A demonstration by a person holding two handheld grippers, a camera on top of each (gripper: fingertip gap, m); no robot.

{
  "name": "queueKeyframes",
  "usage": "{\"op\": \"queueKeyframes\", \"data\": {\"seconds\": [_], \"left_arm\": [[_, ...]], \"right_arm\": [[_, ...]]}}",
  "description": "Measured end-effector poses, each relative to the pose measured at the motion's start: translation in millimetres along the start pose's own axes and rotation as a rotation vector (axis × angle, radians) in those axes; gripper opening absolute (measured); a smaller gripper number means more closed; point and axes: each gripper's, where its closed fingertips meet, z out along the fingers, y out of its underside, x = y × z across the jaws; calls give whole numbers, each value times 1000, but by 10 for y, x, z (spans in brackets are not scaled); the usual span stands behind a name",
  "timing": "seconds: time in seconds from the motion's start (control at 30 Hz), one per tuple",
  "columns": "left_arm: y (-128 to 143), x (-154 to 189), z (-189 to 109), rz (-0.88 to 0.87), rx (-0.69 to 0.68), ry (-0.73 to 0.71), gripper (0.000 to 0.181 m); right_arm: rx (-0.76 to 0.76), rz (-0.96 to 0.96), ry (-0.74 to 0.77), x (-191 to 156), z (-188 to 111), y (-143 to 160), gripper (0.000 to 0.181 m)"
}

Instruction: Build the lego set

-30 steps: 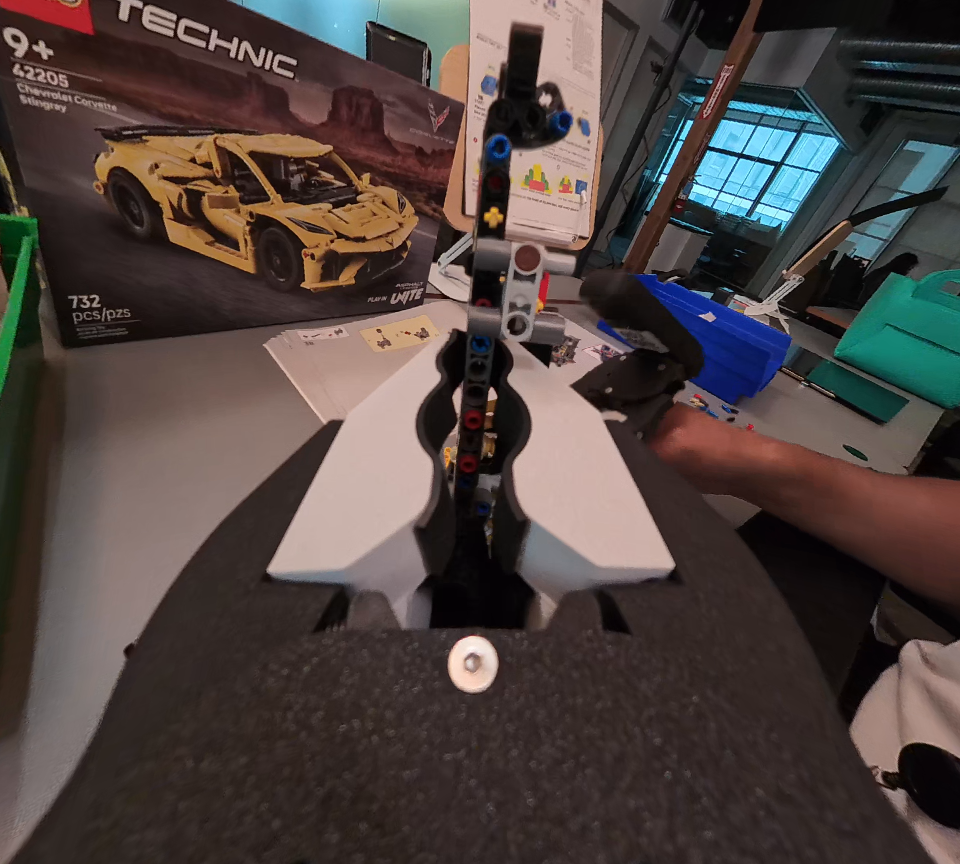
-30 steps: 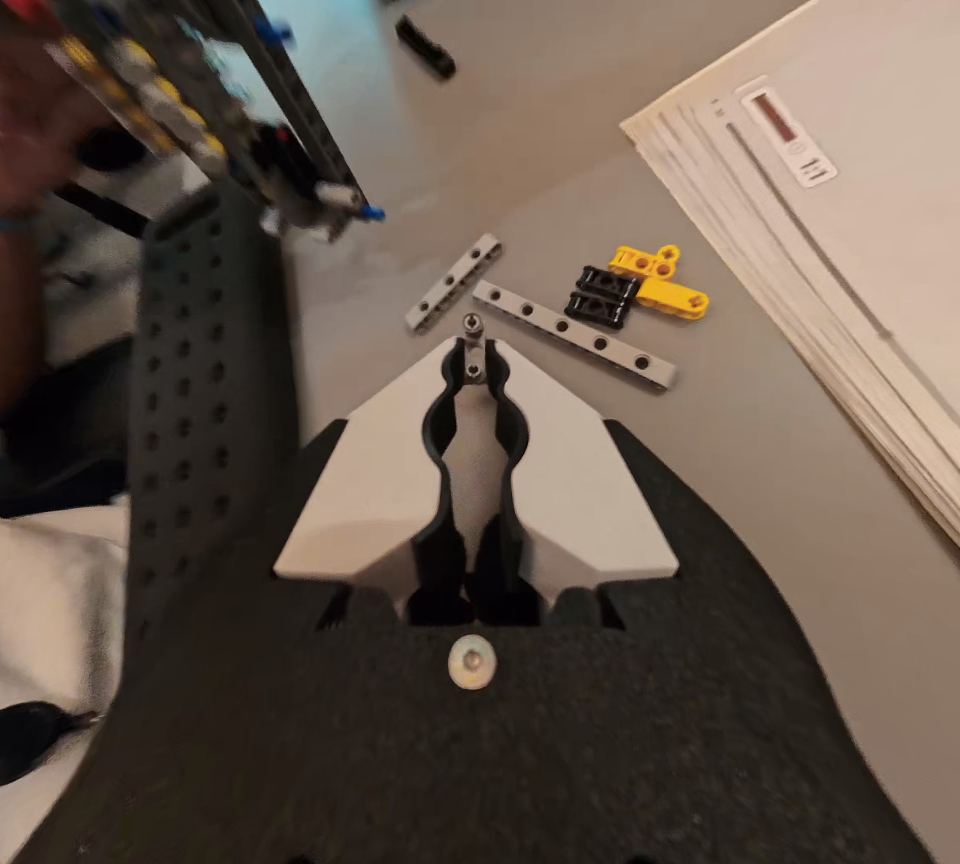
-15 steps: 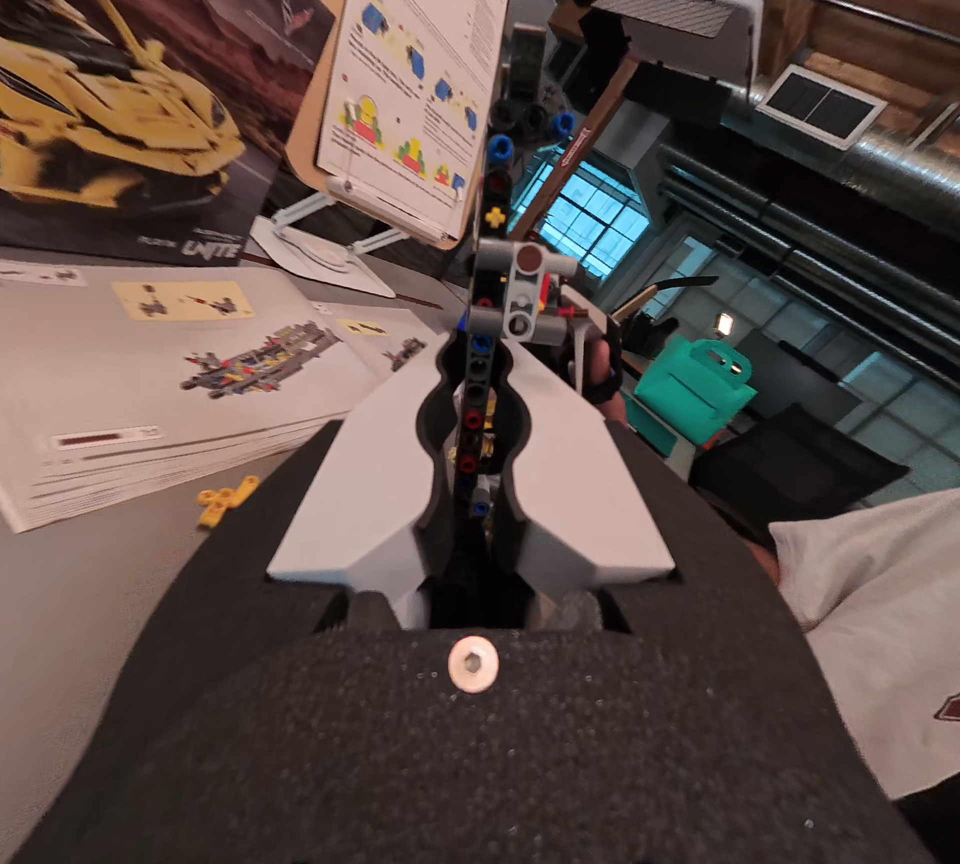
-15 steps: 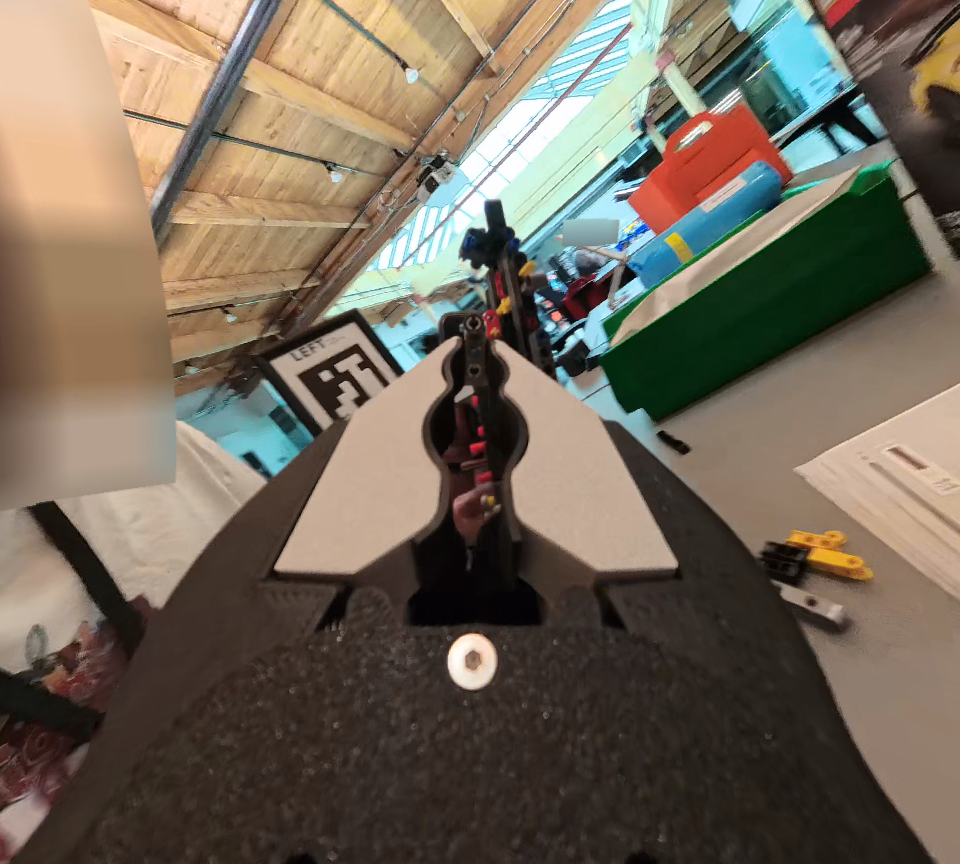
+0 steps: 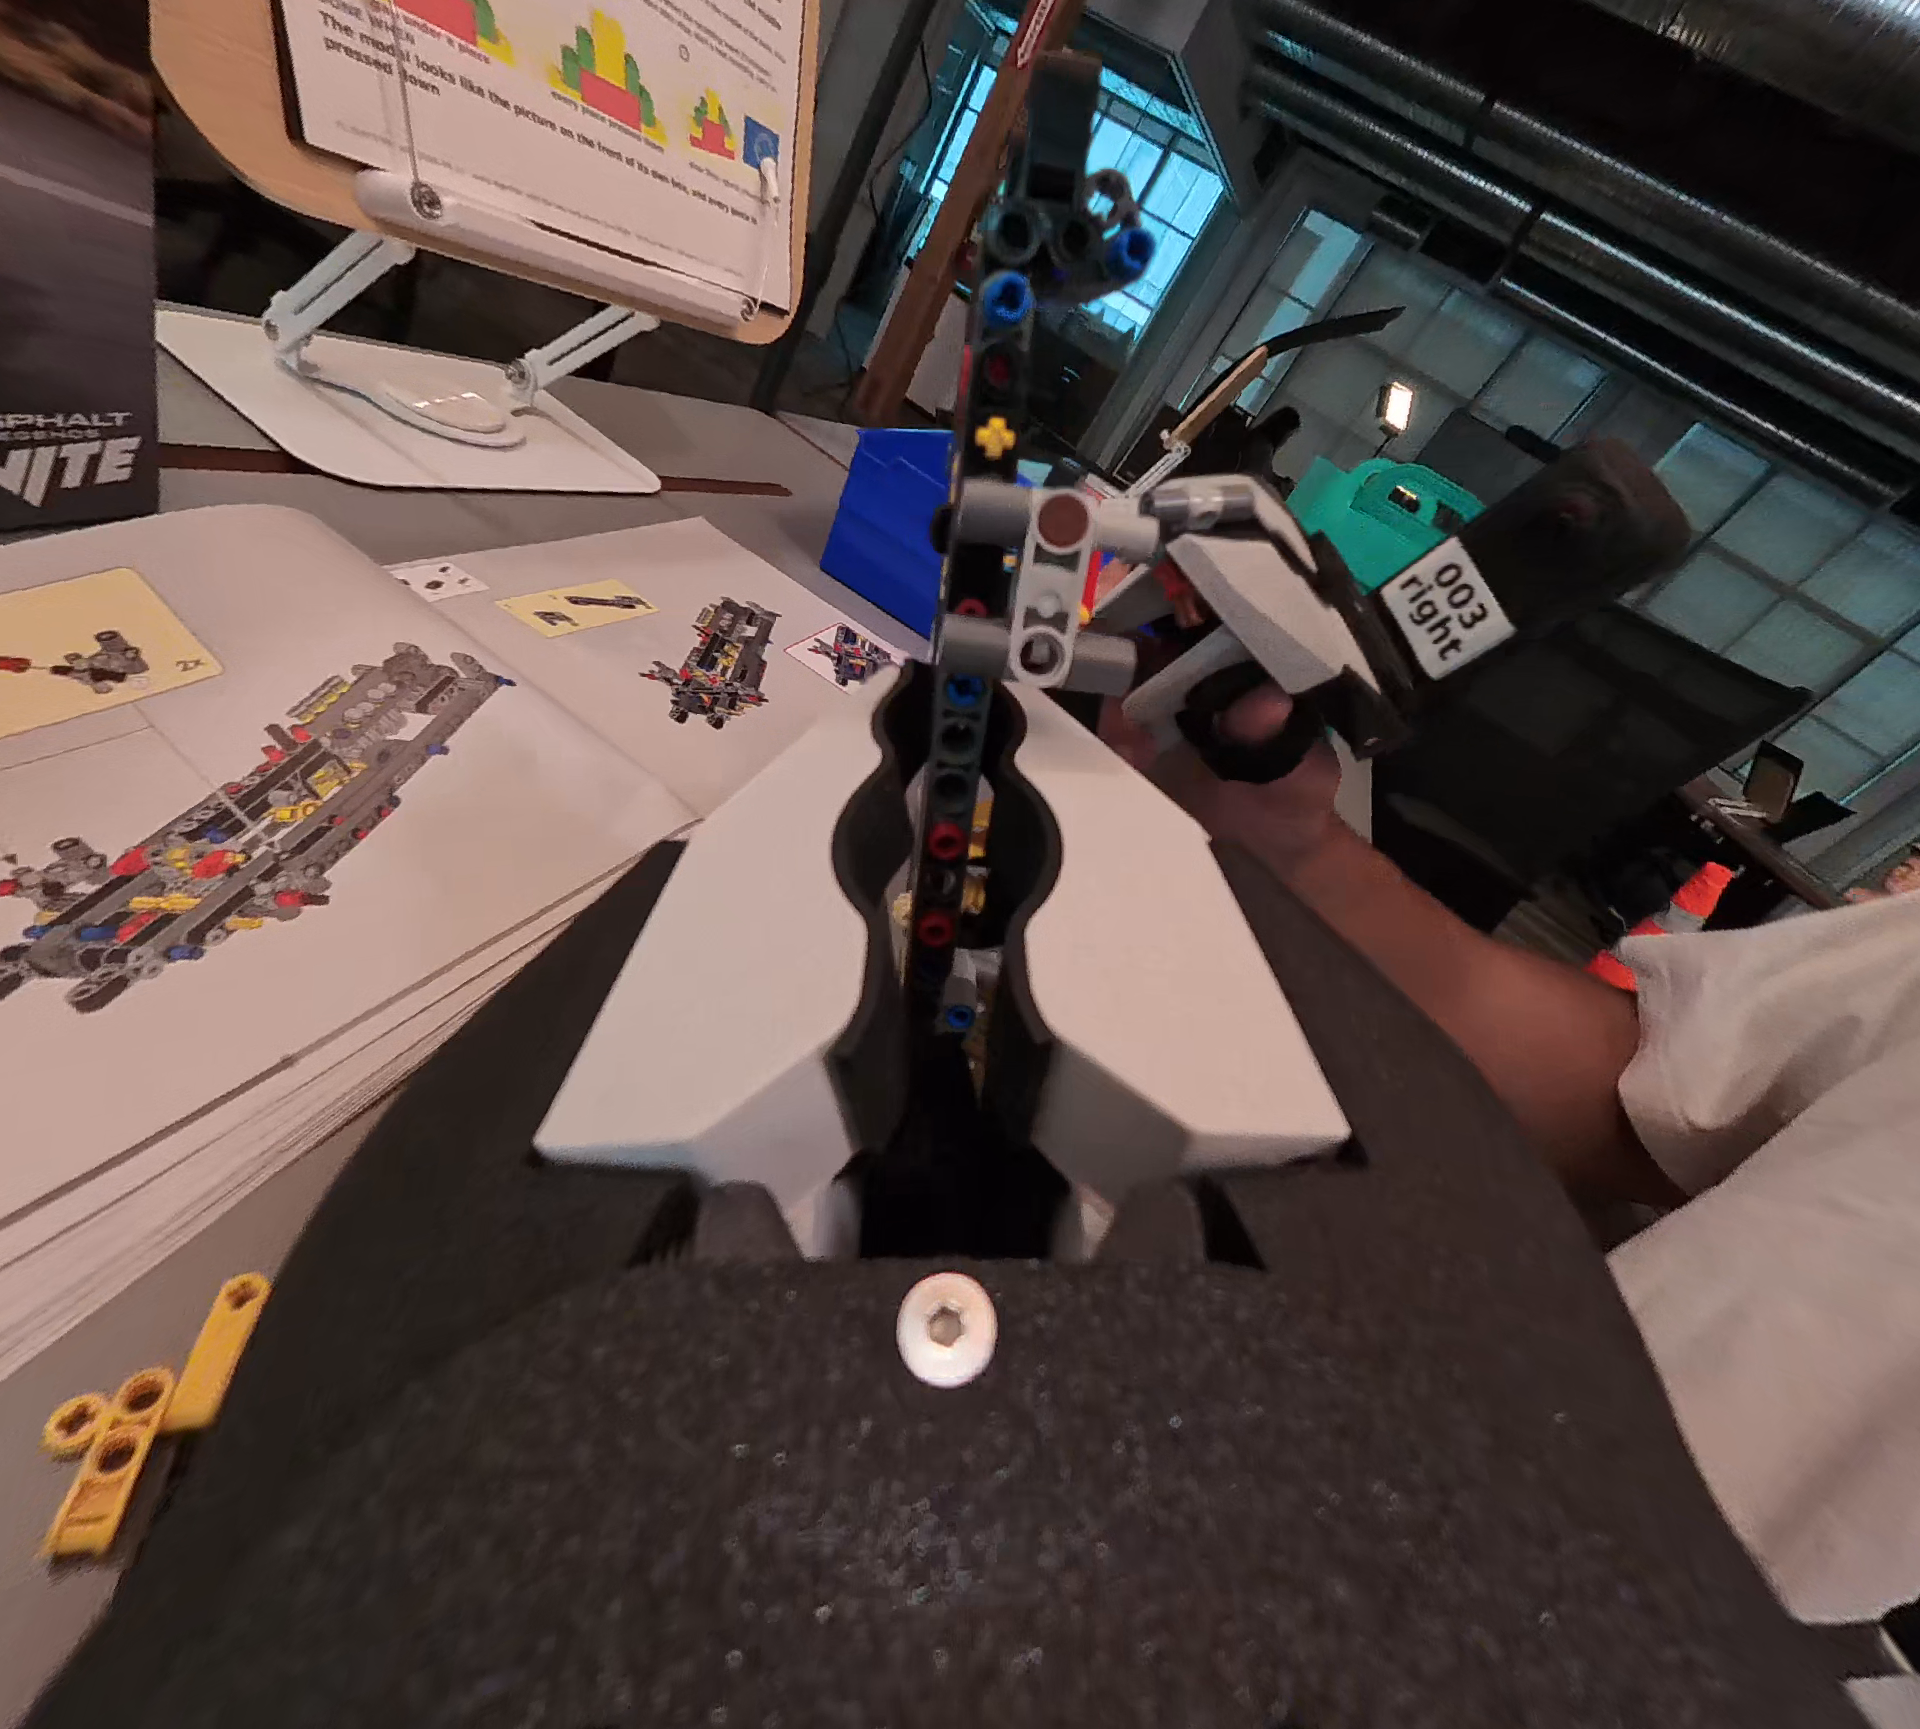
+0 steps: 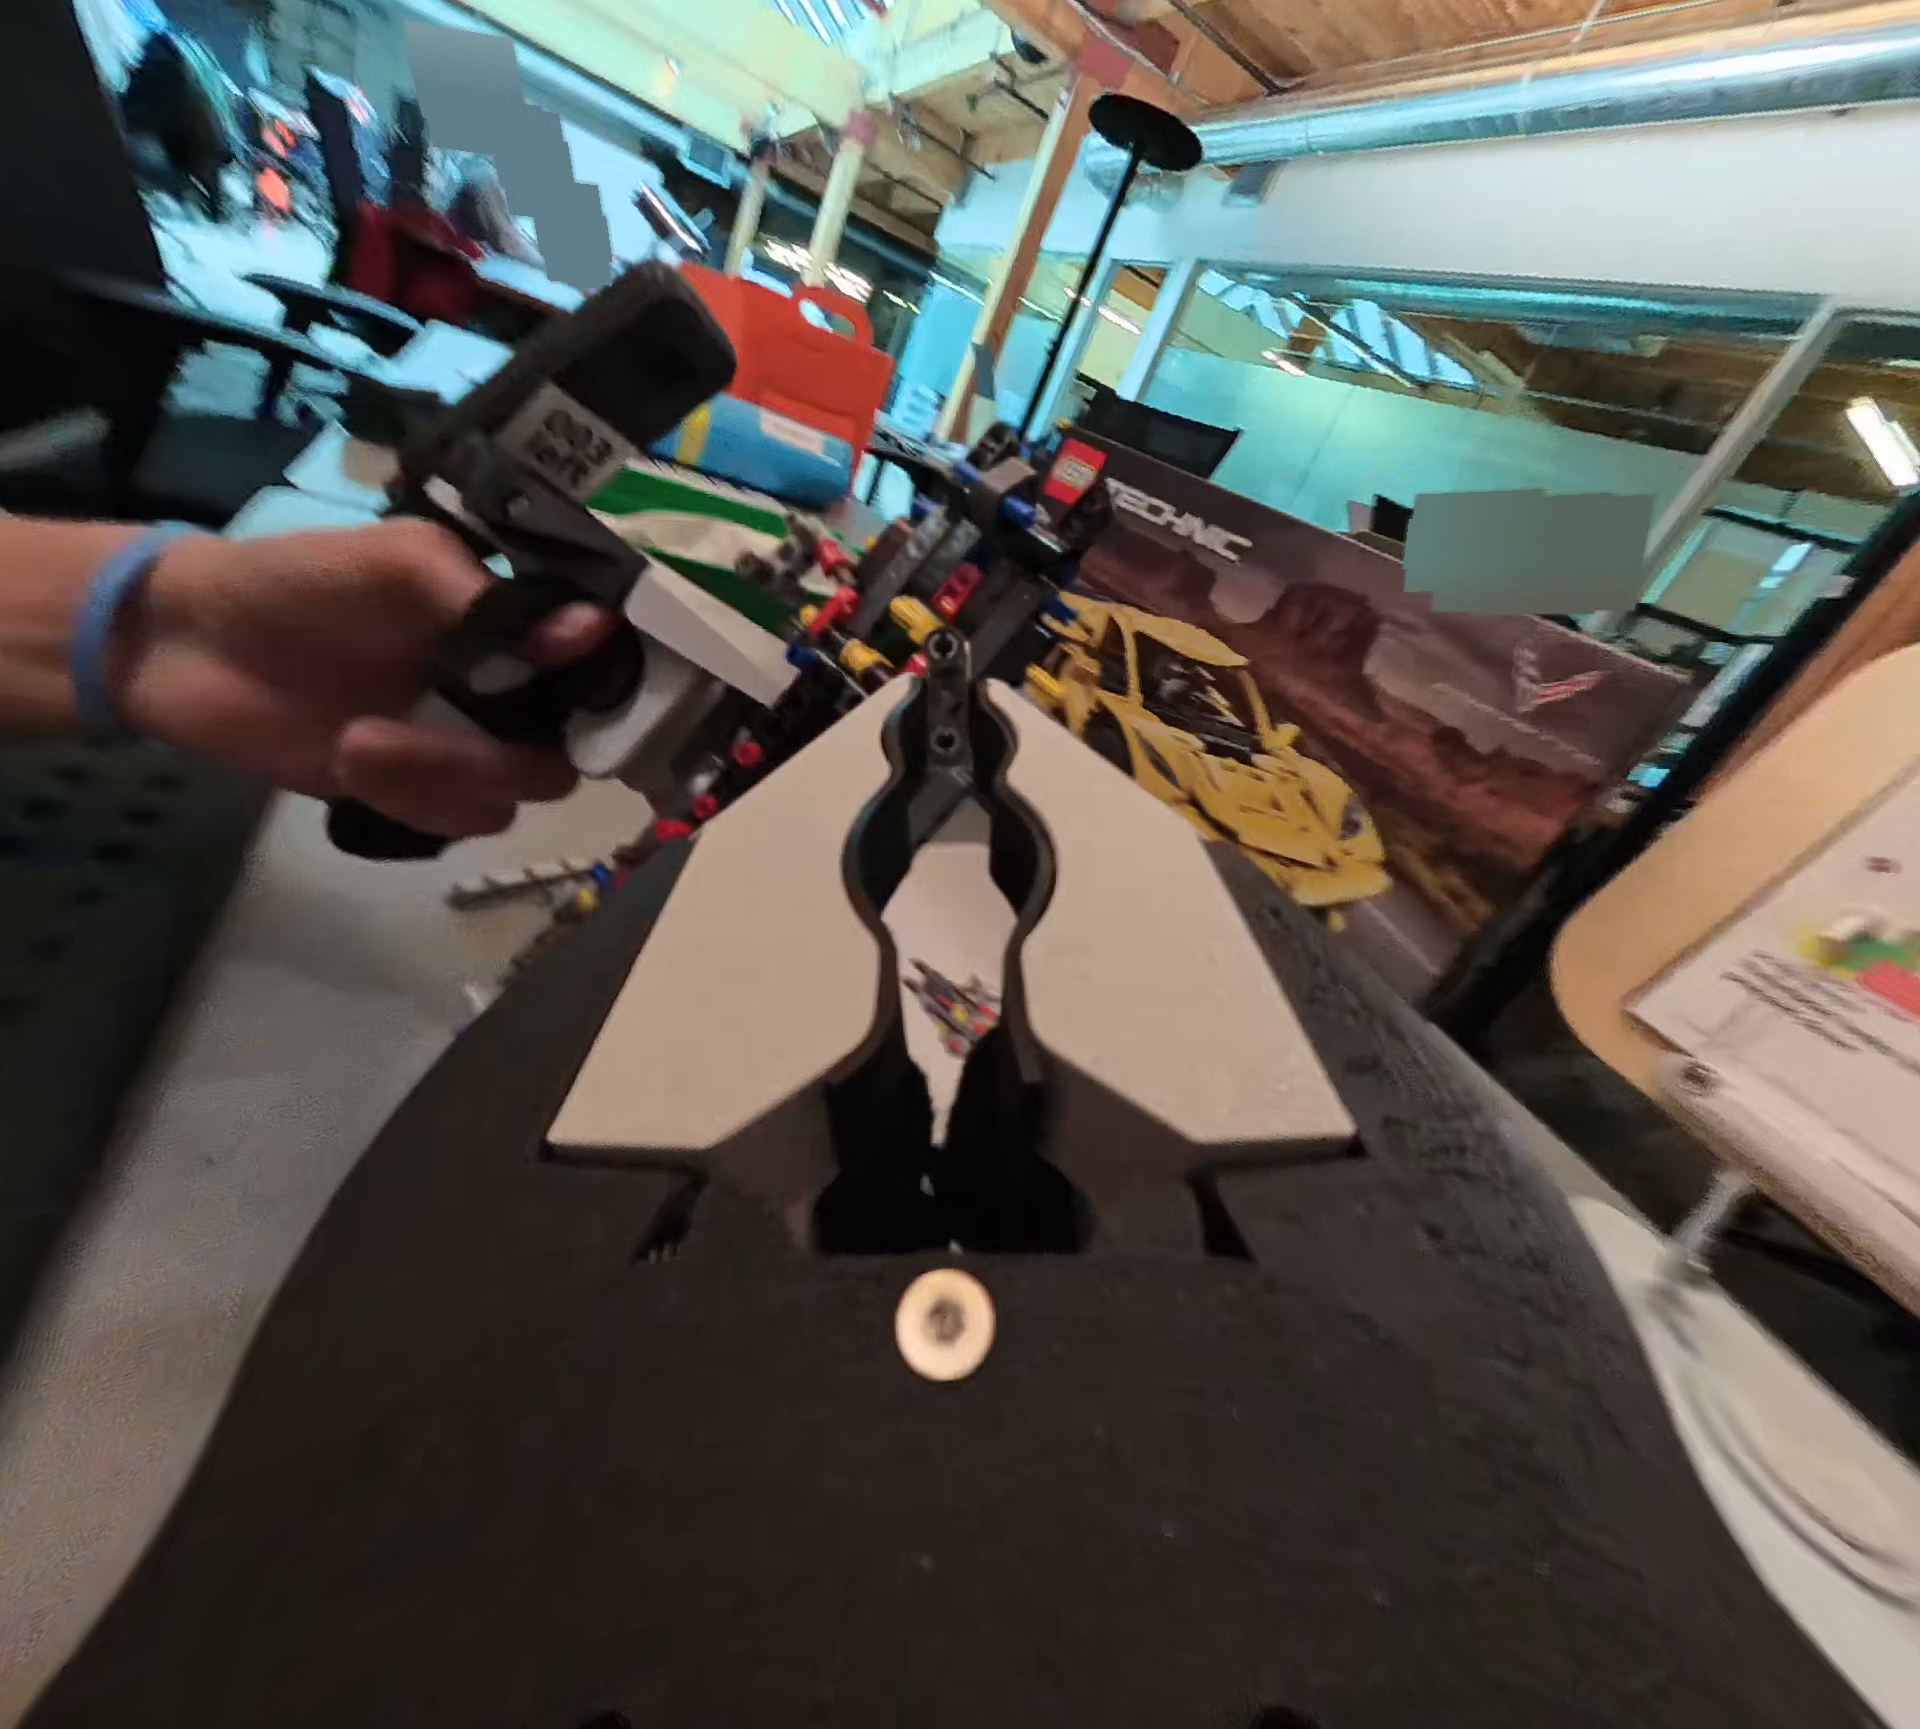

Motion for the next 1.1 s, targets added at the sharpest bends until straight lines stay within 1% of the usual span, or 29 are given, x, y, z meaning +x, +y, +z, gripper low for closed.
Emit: {"op": "queueKeyframes", "data": {"seconds": [0.03,0.07,0.1,0.13,0.17,0.23,0.27,0.3,0.37,0.4,0.5,0.6,0.7,0.8,0.83,0.9,0.97,1.03,1.1], "left_arm": [[19,-12,27,4,-10,-3,7],[43,-26,49,10,-21,-9,7],[64,-40,62,21,-31,-18,7],[75,-57,67,35,-36,-31,7],[79,-72,64,49,-39,-42,6],[79,-98,45,69,-38,-53,6],[77,-109,37,76,-38,-49,6],[65,-119,28,85,-30,-44,6],[40,-149,18,100,-14,-36,7],[37,-157,15,103,-8,-28,7],[59,-139,6,99,21,11,7],[80,-77,-14,90,40,50,7],[52,-9,-45,106,73,78,7],[48,-14,-73,91,88,85,7],[49,-22,-82,88,87,87,7],[36,-53,-98,89,92,75,7],[31,-68,-104,86,95,72,7],[51,-57,-91,81,87,80,6],[73,-42,-70,82,78,85,6]], "right_arm": [[-40,-27,32,41,-45,71,6],[-108,-11,39,43,-85,181,6],[-215,35,15,4,-120,333,6],[-332,75,-46,-93,-164,482,6],[-445,76,-142,-241,-239,624,6],[-695,73,-398,-617,-541,953,6],[-806,83,-477,-720,-707,1104,6],[-861,83,-518,-770,-815,1202,6],[-831,133,-689,-1025,-970,1193,6],[-838,152,-749,-1103,-1037,1216,6],[-948,143,-847,-1169,-1203,1414,6],[-982,157,-903,-1206,-1257,1450,6],[-996,145,-883,-1183,-1266,1463,9],[-986,199,-809,-1163,-1278,1384,20],[-992,224,-756,-1139,-1295,1360,26],[-1019,289,-602,-1054,-1337,1326,31],[-1039,408,-403,-970,-1377,1308,25],[-1024,571,-277,-1036,-1413,1277,32],[-1050,658,-161,-1099,-1450,1337,33]]}}
